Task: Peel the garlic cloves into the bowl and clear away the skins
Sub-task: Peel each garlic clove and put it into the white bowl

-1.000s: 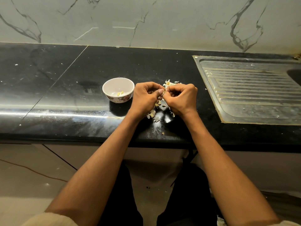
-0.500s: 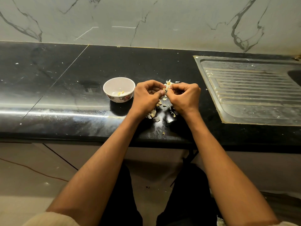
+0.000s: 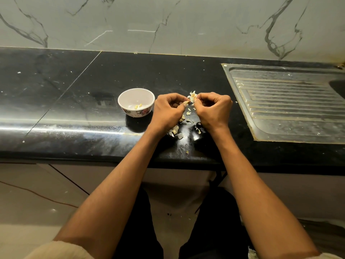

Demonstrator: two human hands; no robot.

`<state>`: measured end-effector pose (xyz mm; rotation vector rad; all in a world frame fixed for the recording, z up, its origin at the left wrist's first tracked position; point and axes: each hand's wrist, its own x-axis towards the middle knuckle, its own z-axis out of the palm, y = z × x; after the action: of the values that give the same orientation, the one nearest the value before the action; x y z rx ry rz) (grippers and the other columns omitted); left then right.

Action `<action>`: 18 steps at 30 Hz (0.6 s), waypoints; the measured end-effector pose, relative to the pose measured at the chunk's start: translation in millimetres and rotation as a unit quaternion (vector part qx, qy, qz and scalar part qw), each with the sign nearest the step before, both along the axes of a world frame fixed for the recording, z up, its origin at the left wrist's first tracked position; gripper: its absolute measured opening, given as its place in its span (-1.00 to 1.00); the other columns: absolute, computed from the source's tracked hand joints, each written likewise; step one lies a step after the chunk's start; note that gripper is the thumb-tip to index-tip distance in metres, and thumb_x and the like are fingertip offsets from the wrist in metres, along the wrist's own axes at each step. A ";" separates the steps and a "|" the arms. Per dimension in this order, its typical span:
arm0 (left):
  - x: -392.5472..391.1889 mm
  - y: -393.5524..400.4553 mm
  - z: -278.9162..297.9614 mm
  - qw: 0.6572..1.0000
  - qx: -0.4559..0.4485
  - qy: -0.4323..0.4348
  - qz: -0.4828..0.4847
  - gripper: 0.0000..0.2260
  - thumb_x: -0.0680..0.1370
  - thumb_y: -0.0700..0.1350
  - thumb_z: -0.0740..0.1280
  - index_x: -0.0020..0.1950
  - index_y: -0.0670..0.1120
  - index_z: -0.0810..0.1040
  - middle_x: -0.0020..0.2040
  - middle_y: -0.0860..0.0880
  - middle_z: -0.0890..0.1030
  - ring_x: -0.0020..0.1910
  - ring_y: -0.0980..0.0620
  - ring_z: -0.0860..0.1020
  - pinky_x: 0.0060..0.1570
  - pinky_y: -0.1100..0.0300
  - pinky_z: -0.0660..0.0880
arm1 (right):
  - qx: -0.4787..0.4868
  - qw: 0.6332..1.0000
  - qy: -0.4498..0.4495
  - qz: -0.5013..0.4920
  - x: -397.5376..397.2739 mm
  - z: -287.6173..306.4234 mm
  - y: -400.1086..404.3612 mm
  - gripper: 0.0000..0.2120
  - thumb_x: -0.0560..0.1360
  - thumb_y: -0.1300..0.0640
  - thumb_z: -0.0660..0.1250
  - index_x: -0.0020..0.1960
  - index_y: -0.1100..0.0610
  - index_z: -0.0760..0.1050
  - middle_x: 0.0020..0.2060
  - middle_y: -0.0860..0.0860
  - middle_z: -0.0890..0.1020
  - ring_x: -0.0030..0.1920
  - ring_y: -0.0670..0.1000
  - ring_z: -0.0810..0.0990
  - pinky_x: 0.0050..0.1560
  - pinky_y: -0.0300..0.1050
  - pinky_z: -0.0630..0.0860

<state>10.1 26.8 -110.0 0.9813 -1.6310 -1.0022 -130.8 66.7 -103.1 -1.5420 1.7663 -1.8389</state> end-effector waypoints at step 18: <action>-0.9 -0.8 -0.7 0.999 -0.033 -0.022 0.027 -0.90 0.54 -0.25 0.45 -0.03 -0.11 0.76 -0.22 0.01 0.72 -0.28 0.18 0.57 -0.20 0.29 0.54 | 0.028 0.997 0.018 -0.066 -6.2 -3.4 -3.4 -0.89 0.36 0.17 0.58 -0.27 0.03 0.68 -0.38 -0.09 0.67 -0.37 -0.10 0.65 -0.27 -0.08 0.65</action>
<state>9.2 26.1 -110.7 1.0034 -1.6545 -0.8921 -137.0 63.3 -106.5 -1.4803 1.9619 -1.8110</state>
